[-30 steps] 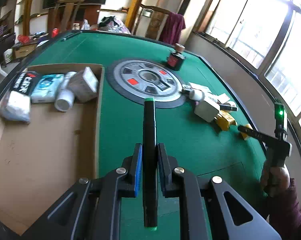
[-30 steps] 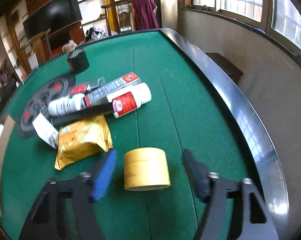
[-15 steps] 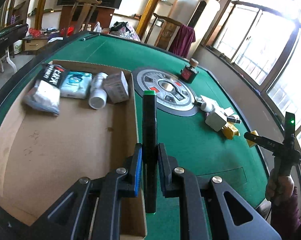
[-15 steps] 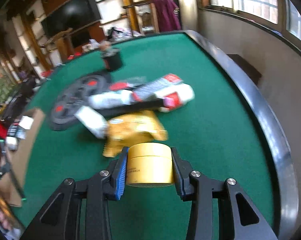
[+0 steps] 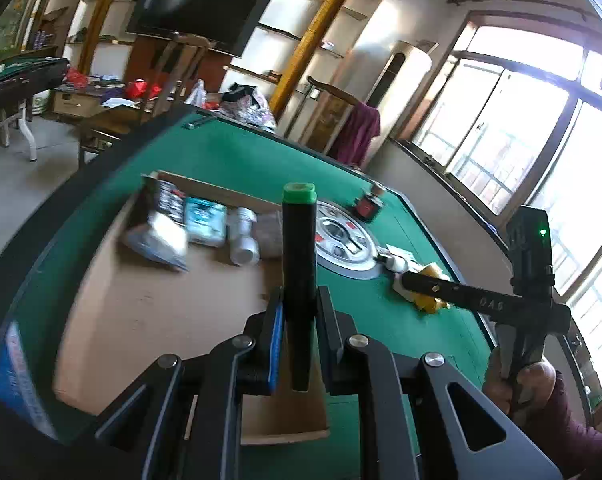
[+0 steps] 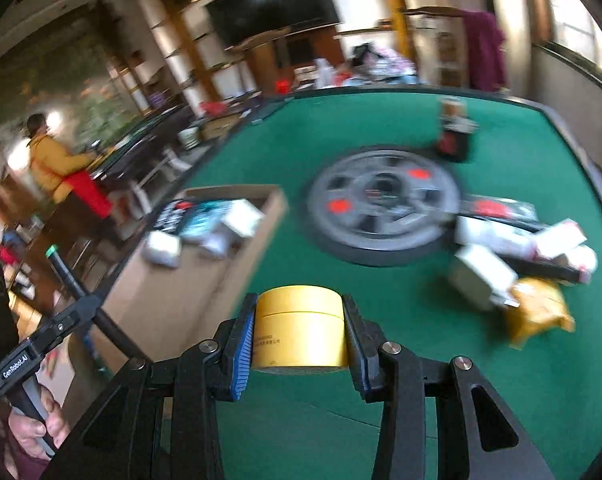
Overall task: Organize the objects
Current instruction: 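Carry the marker toward the box while the right gripper grasps the yellow tape roll, then lower the marker and tape roll into the box and open both grippers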
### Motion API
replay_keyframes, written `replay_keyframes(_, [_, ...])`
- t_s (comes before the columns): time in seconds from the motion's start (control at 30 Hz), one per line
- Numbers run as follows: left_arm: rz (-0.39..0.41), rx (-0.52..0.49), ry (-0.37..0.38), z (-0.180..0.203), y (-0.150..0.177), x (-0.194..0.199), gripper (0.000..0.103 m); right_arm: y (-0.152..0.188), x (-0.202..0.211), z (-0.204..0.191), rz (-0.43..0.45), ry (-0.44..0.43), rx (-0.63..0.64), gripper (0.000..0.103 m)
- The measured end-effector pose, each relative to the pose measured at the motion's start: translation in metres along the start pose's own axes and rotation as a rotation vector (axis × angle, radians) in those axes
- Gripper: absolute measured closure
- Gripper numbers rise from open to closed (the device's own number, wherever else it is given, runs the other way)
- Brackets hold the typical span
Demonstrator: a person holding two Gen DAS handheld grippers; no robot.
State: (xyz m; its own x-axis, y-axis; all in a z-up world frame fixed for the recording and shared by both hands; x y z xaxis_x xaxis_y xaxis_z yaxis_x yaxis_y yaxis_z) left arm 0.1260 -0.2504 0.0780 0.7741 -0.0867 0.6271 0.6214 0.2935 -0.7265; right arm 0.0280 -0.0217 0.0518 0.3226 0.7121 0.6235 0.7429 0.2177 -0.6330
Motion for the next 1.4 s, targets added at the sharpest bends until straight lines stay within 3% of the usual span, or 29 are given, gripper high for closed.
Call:
replay_keyframes(0.2, [-0.057,-0.011,-0.091,-0.037,-0.007,-0.020,0.088,-0.005,-0.064,-0.045,-0.090,-0.056,0.066,0.059])
replay_keyframes(0.47, [-0.166,-0.013,-0.110,-0.051,-0.015,-0.079,0.089,-0.004,-0.136,-0.058,-0.210,-0.010,0.128,0.059])
replay_keyframes(0.67, [-0.247,-0.011,-0.112,-0.049,-0.015,-0.124,0.089,-0.005,-0.161,-0.051,-0.254,0.025,0.142,0.059])
replay_keyframes(0.93, [-0.275,-0.016,-0.148,-0.047,-0.013,-0.132,0.087,-0.006,-0.182,-0.043,-0.297,0.036,0.153,0.059])
replay_keyframes(0.97, [-0.273,-0.010,-0.151,-0.048,-0.014,-0.132,0.084,-0.006,-0.183,-0.042,-0.302,0.033,0.153,0.059])
replay_keyframes(1.03, [-0.267,0.005,-0.157,-0.051,-0.016,-0.130,0.056,-0.008,-0.186,-0.042,-0.314,0.027,0.162,0.059])
replay_keyframes(1.1, [-0.247,0.025,-0.156,-0.054,-0.019,-0.126,0.043,-0.010,-0.184,-0.040,-0.308,0.023,0.162,0.054])
replay_keyframes(1.2, [-0.218,0.075,-0.130,-0.056,-0.025,-0.115,0.038,-0.017,-0.171,-0.038,-0.274,0.005,0.143,0.042])
replay_keyframes(1.4, [-0.134,0.161,-0.117,-0.050,-0.031,-0.091,0.024,-0.043,-0.134,-0.033,-0.162,-0.051,0.092,0.026])
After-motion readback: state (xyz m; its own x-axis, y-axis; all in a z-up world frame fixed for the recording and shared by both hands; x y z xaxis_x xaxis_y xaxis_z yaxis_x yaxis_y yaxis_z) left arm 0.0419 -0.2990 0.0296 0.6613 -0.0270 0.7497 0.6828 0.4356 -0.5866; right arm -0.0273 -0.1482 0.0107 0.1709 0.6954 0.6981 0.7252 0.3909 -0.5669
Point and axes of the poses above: each gripper's, at about its wrist camera, not at the fingertips, and x roughly against the way its jaws point, z to its right, y to its underside, the point moved 5 cm from there along -x, roughly the way its jaws point, and after that the axes turned 15 degrees about -y, right-handed, at the moved point
